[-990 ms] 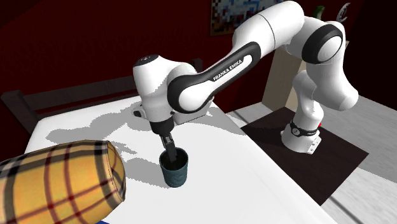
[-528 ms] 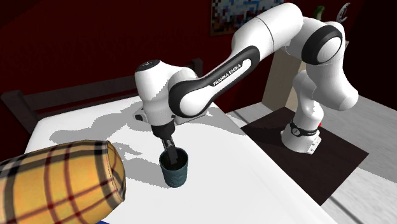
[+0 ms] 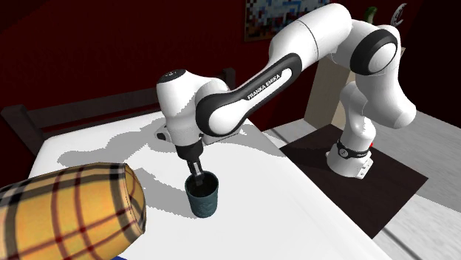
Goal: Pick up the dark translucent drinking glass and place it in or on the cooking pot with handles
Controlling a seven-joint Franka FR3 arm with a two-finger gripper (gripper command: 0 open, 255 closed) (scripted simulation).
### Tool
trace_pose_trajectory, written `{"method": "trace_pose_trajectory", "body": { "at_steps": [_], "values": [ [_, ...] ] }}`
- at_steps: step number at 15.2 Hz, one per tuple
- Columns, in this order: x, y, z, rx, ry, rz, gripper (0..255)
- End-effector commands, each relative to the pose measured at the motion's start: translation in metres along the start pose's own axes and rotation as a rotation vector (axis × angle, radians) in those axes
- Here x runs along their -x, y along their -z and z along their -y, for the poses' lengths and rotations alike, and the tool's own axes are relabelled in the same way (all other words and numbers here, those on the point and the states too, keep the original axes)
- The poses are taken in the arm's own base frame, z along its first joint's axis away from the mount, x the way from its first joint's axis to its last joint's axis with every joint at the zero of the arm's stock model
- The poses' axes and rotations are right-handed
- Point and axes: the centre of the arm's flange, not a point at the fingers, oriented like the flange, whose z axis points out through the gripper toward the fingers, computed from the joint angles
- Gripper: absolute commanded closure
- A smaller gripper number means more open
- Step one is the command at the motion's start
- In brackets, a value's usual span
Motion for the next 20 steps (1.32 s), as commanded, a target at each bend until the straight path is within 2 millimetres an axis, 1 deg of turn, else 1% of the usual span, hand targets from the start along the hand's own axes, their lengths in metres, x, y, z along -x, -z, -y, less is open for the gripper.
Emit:
{"method": "trace_pose_trajectory", "body": {
  "at_steps": [1, 4, 20],
  "values": [
    [0.0, 0.0, 0.0, 0.0, 0.0, 0.0, 255],
    [0.0, 0.0, 0.0, 0.0, 0.0, 0.0, 255],
    [0.005, 0.084, 0.008, 0.0, 0.0, 0.0, 255]
  ]
}}
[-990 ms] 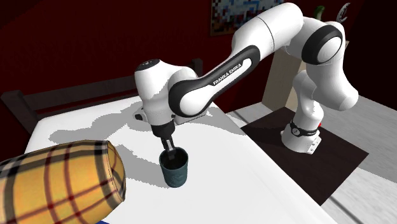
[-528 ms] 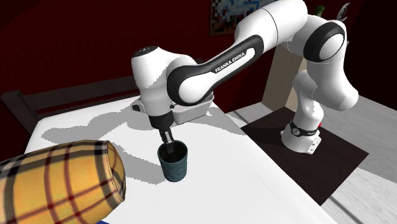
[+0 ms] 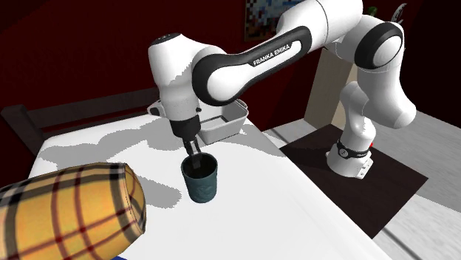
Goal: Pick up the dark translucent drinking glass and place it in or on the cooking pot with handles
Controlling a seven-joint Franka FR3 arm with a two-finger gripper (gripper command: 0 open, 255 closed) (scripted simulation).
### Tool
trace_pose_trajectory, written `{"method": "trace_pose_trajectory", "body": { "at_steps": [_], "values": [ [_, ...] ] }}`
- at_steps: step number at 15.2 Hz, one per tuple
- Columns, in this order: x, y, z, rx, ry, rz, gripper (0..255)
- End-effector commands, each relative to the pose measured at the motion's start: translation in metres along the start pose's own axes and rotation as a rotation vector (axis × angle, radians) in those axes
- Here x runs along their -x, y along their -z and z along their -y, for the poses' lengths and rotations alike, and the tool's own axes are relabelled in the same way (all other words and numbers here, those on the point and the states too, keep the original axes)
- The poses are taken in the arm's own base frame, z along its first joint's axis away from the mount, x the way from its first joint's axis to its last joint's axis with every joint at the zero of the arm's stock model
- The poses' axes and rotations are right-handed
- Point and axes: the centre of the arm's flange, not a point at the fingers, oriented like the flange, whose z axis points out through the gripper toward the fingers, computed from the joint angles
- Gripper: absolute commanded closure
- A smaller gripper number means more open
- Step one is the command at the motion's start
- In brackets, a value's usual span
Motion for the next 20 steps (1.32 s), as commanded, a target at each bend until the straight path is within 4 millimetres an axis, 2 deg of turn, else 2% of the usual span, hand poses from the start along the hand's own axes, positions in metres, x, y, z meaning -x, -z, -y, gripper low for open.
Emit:
{"method": "trace_pose_trajectory", "body": {
  "at_steps": [1, 20],
  "values": [
    [0.0, 0.012, 0.003, 0.0, 0.0, 0.0, 255],
    [0.006, 0.111, 0.012, 0.0, 0.0, 0.0, 255]
  ]
}}
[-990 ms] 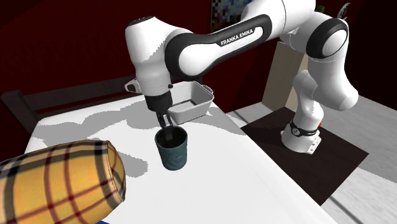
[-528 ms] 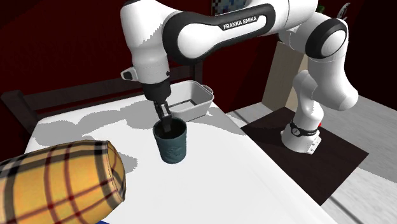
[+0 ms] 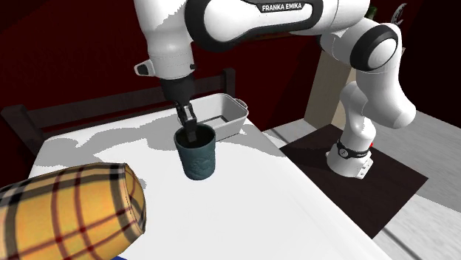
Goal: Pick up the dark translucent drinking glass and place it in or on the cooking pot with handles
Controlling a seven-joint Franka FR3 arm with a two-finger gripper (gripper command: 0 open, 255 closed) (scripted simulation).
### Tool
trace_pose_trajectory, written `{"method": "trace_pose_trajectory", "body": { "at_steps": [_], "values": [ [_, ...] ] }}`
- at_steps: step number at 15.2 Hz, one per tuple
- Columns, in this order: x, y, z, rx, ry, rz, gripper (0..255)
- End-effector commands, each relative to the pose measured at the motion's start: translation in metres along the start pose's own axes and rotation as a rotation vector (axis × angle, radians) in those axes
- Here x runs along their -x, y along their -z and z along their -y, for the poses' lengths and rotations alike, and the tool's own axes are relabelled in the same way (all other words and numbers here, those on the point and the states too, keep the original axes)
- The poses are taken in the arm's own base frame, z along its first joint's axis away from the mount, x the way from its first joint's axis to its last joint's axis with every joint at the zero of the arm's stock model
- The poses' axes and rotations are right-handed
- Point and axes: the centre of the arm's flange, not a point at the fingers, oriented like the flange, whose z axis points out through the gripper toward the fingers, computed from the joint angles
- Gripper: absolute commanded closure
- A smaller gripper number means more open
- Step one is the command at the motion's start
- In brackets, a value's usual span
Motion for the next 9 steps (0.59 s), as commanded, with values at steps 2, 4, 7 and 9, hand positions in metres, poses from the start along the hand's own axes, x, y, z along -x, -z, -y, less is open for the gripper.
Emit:
{"method": "trace_pose_trajectory", "body": {
  "at_steps": [2, 4, 7, 9],
  "values": [
    [0.002, 0.014, 0.001, 0.0, 0.0, 0.0, 255],
    [0.013, 0.018, -0.022, 0.0, 0.0, 0.0, 255],
    [0.03, 0.023, -0.058, 0.0, 0.0, 0.0, 255],
    [0.041, 0.027, -0.081, 0.0, 0.0, 0.0, 255]
  ]
}}
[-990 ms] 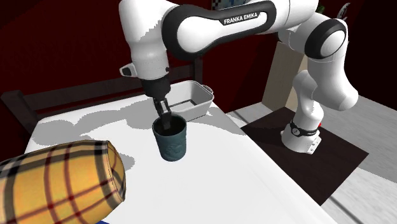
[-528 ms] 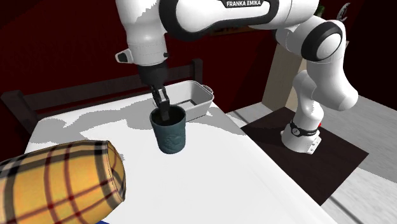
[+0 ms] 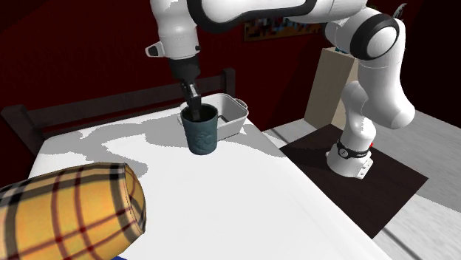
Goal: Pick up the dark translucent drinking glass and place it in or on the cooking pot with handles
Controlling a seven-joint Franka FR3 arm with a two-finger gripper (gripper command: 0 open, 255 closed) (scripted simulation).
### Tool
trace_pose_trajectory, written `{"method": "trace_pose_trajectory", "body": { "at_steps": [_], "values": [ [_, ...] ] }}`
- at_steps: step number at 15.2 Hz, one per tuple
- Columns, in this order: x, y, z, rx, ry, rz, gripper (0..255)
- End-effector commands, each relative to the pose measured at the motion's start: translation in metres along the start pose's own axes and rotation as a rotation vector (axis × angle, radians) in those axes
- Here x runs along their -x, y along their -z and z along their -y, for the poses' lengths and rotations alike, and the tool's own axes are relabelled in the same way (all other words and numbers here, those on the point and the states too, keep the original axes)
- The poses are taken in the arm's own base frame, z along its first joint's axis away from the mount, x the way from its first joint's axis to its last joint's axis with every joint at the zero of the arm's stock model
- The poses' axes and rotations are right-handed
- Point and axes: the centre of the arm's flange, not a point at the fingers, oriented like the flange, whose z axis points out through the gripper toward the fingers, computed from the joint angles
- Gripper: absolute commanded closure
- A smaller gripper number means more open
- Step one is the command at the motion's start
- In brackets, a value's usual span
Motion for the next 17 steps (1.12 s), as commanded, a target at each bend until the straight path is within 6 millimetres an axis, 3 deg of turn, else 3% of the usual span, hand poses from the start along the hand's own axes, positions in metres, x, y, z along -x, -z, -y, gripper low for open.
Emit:
{"method": "trace_pose_trajectory", "body": {
  "at_steps": [1, 17],
  "values": [
    [0.012, 0.007, -0.025, 0.0, 0.001, 0.0, 255],
    [0.102, 0.037, -0.214, 0.0, 0.001, 0.0, 255]
  ]
}}
